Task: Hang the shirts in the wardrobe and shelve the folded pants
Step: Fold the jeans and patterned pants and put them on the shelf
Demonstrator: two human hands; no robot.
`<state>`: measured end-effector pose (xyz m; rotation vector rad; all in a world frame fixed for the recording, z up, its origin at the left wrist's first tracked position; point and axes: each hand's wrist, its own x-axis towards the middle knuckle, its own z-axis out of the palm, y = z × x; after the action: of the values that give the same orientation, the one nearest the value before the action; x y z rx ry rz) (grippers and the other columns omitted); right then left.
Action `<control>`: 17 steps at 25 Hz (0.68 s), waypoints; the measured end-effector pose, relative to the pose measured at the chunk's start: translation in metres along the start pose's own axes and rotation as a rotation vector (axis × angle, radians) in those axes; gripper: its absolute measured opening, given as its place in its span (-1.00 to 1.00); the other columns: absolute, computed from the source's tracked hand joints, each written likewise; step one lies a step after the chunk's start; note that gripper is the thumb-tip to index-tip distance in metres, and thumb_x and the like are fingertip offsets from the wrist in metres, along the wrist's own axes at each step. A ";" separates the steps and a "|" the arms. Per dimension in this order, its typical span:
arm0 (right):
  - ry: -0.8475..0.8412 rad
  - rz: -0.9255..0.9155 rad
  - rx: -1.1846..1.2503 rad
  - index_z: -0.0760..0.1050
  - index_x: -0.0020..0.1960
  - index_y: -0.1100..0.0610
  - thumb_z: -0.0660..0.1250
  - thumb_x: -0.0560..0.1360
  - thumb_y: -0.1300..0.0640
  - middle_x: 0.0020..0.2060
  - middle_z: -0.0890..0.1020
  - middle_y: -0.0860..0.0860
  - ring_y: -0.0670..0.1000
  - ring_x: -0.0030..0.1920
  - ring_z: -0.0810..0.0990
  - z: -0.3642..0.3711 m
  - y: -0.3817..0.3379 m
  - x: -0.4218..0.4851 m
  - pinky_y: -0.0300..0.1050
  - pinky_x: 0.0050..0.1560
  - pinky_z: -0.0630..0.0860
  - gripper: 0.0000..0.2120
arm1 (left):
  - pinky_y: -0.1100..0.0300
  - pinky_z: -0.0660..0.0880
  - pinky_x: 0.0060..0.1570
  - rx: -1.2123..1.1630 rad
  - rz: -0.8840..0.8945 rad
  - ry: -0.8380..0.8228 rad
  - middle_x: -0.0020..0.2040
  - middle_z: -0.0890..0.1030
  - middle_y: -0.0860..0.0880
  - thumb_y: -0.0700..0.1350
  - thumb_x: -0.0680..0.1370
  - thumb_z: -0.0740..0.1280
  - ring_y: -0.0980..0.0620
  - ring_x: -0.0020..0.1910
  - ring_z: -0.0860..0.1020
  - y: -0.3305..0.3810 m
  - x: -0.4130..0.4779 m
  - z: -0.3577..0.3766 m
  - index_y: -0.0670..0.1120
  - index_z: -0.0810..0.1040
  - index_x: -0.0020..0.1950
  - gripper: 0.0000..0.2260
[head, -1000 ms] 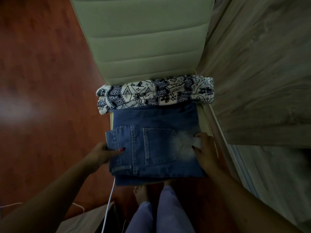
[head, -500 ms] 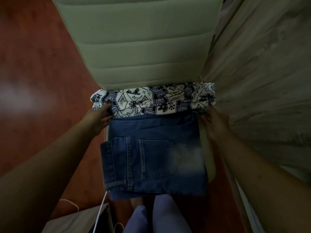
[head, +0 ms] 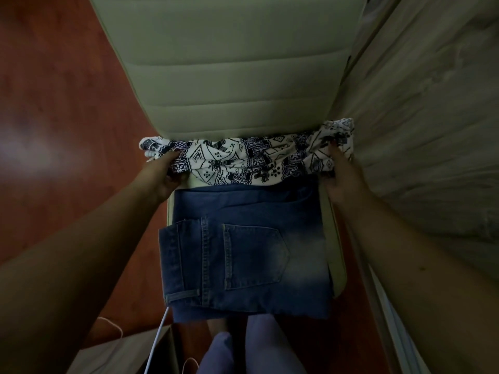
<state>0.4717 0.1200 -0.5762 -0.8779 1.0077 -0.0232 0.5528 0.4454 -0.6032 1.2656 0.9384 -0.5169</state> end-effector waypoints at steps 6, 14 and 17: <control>-0.084 -0.423 -0.090 0.49 0.13 -0.01 0.54 0.30 0.13 0.15 0.60 0.08 0.10 0.16 0.60 0.025 -0.023 -0.053 0.20 0.16 0.54 -0.56 | 0.17 0.63 -0.31 0.100 0.084 0.023 -0.10 0.58 -0.06 -0.13 0.54 0.34 0.02 -0.18 0.60 -0.006 -0.026 -0.007 -0.19 0.43 0.23 -0.71; -0.419 -0.818 -0.718 0.42 -0.06 -0.14 0.50 0.32 0.20 -0.18 0.58 -0.15 -0.19 -0.16 0.56 0.034 -0.009 -0.124 -0.19 -0.12 0.51 -0.63 | 0.33 0.50 0.07 0.691 0.996 -0.368 0.30 0.33 -0.04 -0.18 0.41 0.46 0.08 0.20 0.43 0.024 -0.123 0.037 -0.08 0.28 0.40 -0.39; -0.427 -0.833 -0.865 0.46 -0.10 -0.24 0.50 0.30 0.11 -0.13 0.62 -0.10 -0.06 -0.07 0.60 0.025 -0.004 -0.135 -0.02 -0.05 0.56 -0.66 | 0.12 0.32 0.35 1.009 1.220 -0.601 0.40 0.30 0.04 -0.13 0.34 0.50 0.03 0.39 0.32 0.051 -0.139 0.041 -0.04 0.24 0.44 -0.26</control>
<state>0.4154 0.1871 -0.4700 -1.9556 0.1535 -0.1044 0.5292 0.3978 -0.4587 2.0906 -0.7713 -0.3085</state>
